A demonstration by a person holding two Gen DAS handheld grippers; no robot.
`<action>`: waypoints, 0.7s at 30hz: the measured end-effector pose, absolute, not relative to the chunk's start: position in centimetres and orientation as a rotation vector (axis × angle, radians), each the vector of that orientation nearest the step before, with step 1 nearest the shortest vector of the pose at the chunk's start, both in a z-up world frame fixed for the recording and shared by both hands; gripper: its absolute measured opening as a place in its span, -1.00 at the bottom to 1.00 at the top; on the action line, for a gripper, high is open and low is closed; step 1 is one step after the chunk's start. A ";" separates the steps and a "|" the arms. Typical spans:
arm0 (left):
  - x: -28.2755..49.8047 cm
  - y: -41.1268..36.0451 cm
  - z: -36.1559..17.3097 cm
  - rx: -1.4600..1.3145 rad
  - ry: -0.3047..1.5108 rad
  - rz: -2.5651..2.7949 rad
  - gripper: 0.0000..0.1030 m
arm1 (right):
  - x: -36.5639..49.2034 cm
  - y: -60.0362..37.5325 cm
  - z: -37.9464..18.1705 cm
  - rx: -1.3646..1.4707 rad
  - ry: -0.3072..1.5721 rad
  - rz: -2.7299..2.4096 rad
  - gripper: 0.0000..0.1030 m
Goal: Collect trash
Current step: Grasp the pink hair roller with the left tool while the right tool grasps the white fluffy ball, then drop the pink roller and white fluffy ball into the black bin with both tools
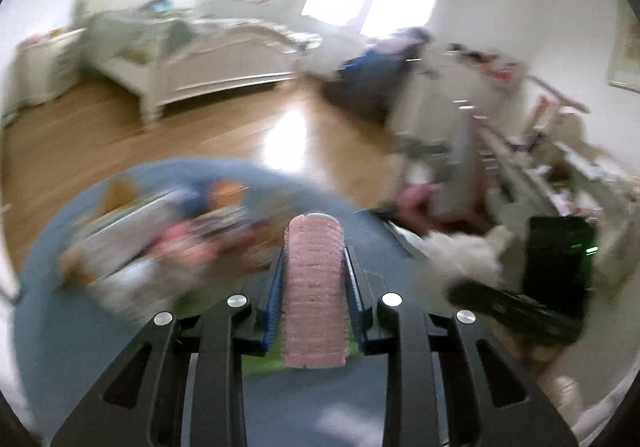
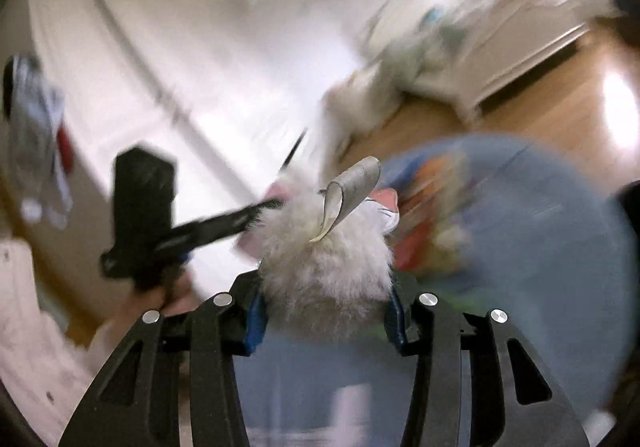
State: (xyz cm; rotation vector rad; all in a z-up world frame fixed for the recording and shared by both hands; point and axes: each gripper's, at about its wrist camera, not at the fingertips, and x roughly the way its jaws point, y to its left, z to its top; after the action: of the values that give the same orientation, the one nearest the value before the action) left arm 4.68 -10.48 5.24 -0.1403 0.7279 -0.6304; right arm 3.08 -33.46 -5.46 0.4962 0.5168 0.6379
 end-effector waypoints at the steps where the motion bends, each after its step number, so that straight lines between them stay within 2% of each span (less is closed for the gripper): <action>1: 5.0 -12.9 5.7 -0.141 0.724 -0.683 -0.45 | 3.0 -36.3 -5.7 0.508 0.478 0.527 -0.10; 6: 8.3 -25.0 4.4 -0.153 0.771 -0.885 -0.45 | 4.1 -45.4 -10.2 0.529 0.527 0.131 -0.10; 11: 12.9 -35.2 -1.8 -0.112 0.952 -0.951 -0.45 | 7.6 -51.5 -16.6 0.646 0.617 0.020 -0.09; 16: 15.5 -38.6 -6.3 -0.100 1.061 -0.941 -0.44 | 10.6 -53.7 -22.3 0.736 0.701 -0.004 -0.09; 21: 17.2 -40.2 -7.6 -0.045 1.070 -0.902 -0.41 | 10.7 -54.4 -24.1 0.772 0.723 0.005 -0.03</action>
State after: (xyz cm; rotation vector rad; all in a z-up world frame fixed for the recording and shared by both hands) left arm 17.20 -40.19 -7.57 -0.0447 1.0695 -0.9019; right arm 10.71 -54.35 -24.12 0.7722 0.7225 0.0053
